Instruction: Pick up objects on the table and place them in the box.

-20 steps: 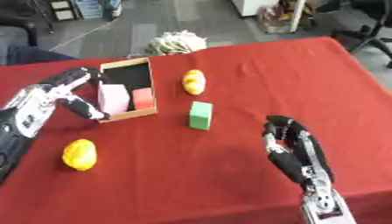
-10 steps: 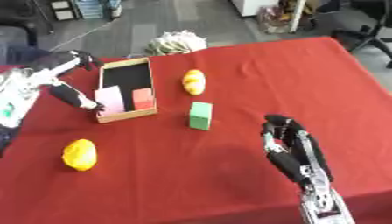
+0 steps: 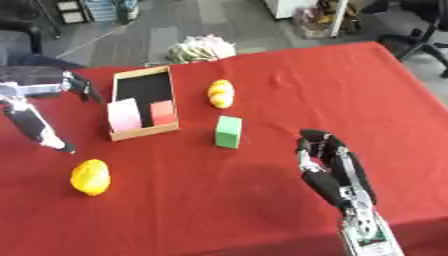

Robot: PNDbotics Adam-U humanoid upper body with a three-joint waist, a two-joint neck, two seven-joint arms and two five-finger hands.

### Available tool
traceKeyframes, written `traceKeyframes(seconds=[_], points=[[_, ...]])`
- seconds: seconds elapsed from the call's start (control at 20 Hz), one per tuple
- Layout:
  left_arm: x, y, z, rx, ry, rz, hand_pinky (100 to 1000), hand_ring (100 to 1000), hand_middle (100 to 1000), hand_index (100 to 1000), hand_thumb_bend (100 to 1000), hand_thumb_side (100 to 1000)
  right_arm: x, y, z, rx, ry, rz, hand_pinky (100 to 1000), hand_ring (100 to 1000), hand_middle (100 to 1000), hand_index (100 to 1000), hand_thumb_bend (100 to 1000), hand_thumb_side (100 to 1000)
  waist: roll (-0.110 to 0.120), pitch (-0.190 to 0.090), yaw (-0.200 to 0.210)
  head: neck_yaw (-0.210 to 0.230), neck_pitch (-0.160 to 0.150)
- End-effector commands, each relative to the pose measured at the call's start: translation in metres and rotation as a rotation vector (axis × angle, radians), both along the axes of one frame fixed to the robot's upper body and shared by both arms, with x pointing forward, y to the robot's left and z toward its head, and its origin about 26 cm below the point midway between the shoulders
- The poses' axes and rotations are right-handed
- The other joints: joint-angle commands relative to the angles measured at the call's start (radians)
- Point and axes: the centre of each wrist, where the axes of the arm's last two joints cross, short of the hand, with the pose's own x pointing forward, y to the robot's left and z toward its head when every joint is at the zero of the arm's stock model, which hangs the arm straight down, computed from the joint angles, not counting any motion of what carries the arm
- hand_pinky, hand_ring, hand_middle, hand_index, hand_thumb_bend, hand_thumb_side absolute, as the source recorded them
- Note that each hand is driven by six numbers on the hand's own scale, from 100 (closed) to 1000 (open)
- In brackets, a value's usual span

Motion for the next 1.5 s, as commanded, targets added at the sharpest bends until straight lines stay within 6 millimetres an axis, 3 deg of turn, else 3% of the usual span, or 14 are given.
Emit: traceKeyframes(seconds=[0.05,0.7,0.9,0.95,1.25,1.5], points=[[-0.007,0.001,0.006,0.097,0.042,-0.038,835,756,758,841,596,100,0.002,-0.003,0.006,-0.020,-0.024,0.001,719,613,609,739,100,284,0.005,-0.002,-0.001,0.000,0.004],[-0.005,-0.006,-0.048,0.172,0.179,-0.106,821,734,732,820,505,100,0.003,-0.003,0.007,-0.020,-0.025,0.003,719,612,609,739,100,283,0.005,0.001,-0.005,-0.001,0.004],[-0.004,-0.005,-0.056,0.200,0.188,-0.112,799,702,695,792,441,100,0.003,-0.003,0.006,-0.020,-0.024,0.006,720,612,609,739,100,284,0.004,0.002,-0.003,-0.002,0.004],[-0.004,-0.005,-0.057,0.202,0.187,-0.113,774,660,646,756,386,100,0.003,-0.003,0.006,-0.020,-0.024,0.006,720,612,608,739,100,283,0.004,0.002,-0.003,-0.002,0.004],[-0.002,-0.005,-0.046,0.158,0.159,-0.105,684,542,520,643,288,100,0.003,-0.003,0.006,-0.020,-0.023,0.007,720,612,608,739,100,283,0.002,0.001,0.002,-0.005,0.004],[-0.003,-0.005,-0.002,0.089,0.040,-0.087,680,526,501,622,300,100,0.003,-0.004,0.006,-0.022,-0.021,0.005,720,612,608,739,100,284,0.003,0.000,0.005,-0.008,0.004]])
